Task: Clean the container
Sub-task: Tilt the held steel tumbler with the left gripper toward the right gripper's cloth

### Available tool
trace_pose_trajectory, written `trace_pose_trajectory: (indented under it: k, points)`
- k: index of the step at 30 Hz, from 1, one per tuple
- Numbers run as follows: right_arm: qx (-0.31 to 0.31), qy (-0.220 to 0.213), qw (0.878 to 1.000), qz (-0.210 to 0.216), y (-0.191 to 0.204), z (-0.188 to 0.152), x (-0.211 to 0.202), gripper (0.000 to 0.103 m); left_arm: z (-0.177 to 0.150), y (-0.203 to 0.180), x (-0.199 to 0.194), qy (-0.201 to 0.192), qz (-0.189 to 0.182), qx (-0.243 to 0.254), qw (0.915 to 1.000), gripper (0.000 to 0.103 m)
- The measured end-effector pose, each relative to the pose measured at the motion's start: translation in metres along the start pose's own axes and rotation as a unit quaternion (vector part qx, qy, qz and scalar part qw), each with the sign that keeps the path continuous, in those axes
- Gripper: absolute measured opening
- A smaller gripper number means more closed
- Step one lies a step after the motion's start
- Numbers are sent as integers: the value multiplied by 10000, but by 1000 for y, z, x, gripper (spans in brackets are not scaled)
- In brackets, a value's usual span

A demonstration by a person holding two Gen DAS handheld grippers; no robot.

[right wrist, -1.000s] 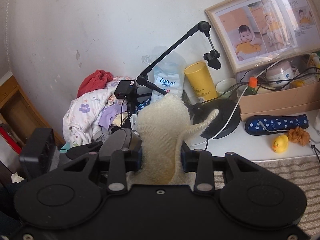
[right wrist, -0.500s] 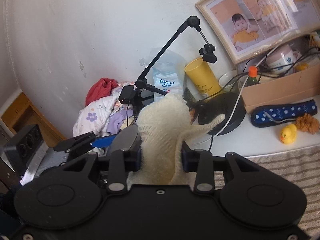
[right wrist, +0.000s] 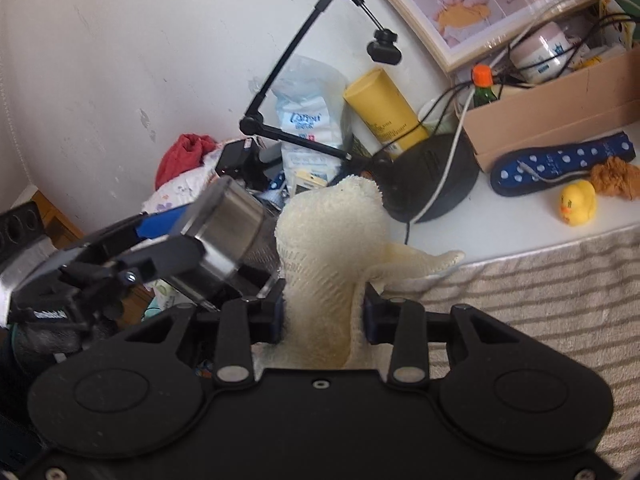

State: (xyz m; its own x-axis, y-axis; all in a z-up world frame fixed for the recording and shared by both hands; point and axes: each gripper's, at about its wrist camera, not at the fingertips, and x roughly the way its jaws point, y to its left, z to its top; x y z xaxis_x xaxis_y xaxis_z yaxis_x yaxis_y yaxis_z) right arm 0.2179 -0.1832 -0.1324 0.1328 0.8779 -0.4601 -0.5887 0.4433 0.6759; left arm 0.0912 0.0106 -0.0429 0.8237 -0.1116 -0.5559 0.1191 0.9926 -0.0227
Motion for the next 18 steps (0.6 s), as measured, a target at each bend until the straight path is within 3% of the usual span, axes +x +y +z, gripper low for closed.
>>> trace_pose_trajectory:
  k: [18]
  points:
    - [537, 564, 9967, -223, -46, -29, 40, 35, -1, 0, 0, 42, 52, 64, 10000, 82]
